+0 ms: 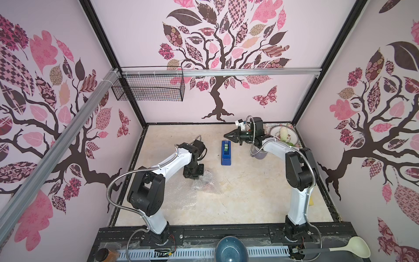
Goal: Wrap mugs in bubble wrap
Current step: Tear off the tape using the Tape Cutter.
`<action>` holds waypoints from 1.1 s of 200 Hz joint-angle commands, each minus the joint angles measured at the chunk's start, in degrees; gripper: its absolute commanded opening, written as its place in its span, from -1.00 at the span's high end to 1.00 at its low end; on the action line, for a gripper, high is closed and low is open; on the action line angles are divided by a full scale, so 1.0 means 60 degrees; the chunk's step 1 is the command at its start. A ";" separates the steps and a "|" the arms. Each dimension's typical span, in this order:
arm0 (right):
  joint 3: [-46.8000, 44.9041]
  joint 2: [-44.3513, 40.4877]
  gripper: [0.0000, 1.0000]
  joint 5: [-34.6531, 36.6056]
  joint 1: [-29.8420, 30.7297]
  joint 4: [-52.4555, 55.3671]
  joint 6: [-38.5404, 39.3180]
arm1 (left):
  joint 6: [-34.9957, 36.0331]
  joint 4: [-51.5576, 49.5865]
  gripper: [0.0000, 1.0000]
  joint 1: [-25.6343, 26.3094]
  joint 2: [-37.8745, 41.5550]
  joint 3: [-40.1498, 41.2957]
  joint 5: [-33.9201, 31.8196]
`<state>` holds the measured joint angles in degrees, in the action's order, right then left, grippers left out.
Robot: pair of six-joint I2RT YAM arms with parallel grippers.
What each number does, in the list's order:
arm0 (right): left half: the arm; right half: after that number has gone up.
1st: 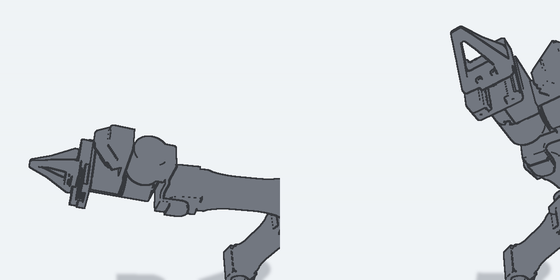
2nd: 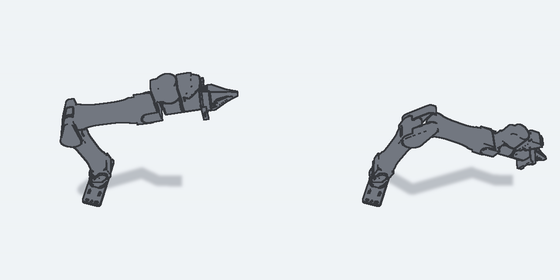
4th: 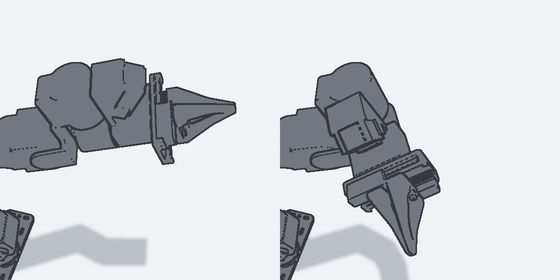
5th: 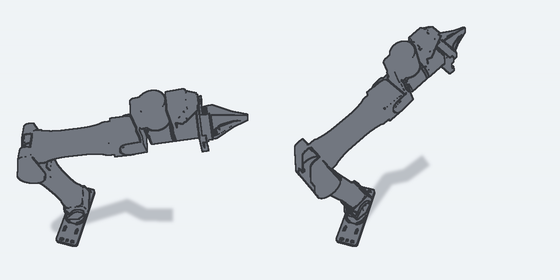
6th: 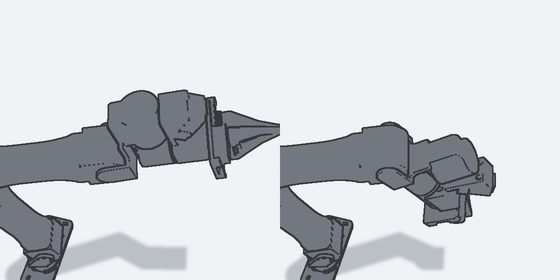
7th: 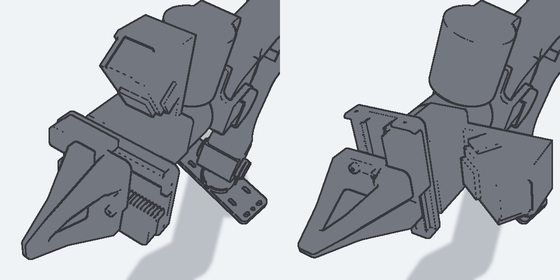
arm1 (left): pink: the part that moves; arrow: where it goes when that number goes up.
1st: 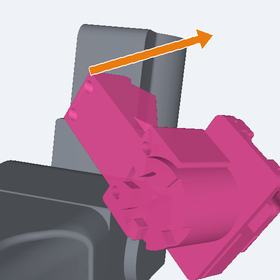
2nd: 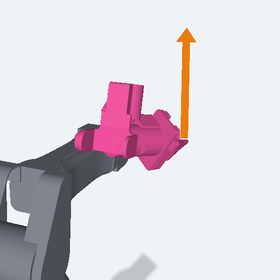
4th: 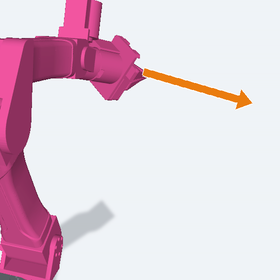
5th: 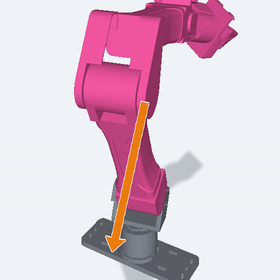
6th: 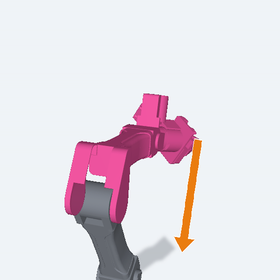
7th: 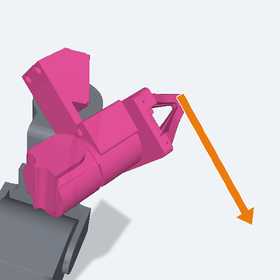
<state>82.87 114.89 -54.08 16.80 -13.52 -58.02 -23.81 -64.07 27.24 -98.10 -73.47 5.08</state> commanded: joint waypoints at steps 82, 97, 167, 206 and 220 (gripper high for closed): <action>-0.4456 -0.2351 1.00 0.0058 0.0373 -0.3133 -0.1573 | -0.0001 0.0248 1.00 -0.0003 0.0075 0.0256 0.0135; -0.4852 -0.2401 1.00 0.0067 0.0512 -0.3274 -0.1622 | -0.0012 0.0259 1.00 0.0015 0.0062 0.0256 0.0142; -0.6039 -0.2134 1.00 0.0138 0.0846 -0.3364 -0.1328 | -0.0011 0.0249 1.00 0.0043 -0.0011 0.0110 0.0076; -0.6166 -0.1527 1.00 0.0155 0.0877 -0.3367 -0.1069 | 0.0003 0.0257 1.00 0.0044 -0.0084 0.0086 0.0056; -0.6127 -0.1243 1.00 0.0121 0.0891 -0.3535 -0.1100 | 0.0010 0.0250 1.00 0.0044 -0.0099 0.0051 0.0054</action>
<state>45.36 104.38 -52.71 21.67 -32.71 -65.10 -23.94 -63.81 27.24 -97.86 -73.28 5.02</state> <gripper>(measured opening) 0.046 0.062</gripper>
